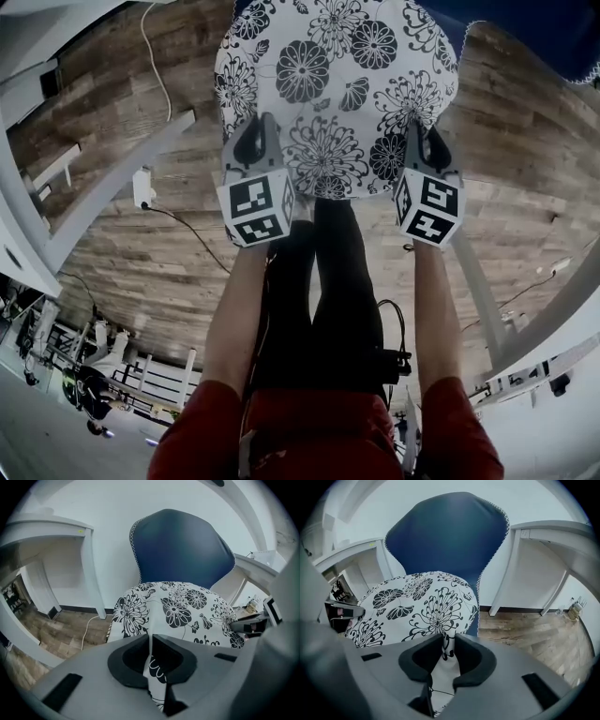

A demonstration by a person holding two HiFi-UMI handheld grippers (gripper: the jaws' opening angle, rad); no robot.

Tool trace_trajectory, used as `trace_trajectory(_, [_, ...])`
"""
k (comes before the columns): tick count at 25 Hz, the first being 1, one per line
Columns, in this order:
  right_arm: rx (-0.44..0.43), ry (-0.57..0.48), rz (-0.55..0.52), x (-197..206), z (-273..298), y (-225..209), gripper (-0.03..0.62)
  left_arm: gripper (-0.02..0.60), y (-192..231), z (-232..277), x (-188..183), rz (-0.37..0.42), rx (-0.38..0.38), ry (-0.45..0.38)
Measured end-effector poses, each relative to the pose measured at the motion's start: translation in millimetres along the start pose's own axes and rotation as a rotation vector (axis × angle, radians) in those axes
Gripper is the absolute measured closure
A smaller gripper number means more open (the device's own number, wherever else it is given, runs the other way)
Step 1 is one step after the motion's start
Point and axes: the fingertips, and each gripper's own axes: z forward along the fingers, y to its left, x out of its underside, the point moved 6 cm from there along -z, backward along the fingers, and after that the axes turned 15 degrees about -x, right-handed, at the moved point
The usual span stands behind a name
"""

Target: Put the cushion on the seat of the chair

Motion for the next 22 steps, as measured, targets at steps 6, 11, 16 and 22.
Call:
trace_trajectory(6, [0.009,-0.003,-0.011,1.6,2.2,-4.0,0.467,0.551,1.9,0.6,1.3,-0.035,0.002,-0.003])
trace_trajectory(11, [0.018,-0.013,0.02,2.5,0.0,-9.5,0.398,0.529,3.9,-3.4,-2.3,-0.019,-0.018,-0.017])
trace_trajectory(16, [0.013,-0.027,0.003,-2.9,-4.6,-2.8,0.381,0.425,4.5,-7.4,-6.4,-0.009,-0.011,-0.017])
trace_trajectory(22, [0.007,-0.063,-0.005,-10.2,-7.0,6.4,0.381,0.371,2.6,-15.1,-10.2,0.014,0.006,-0.021])
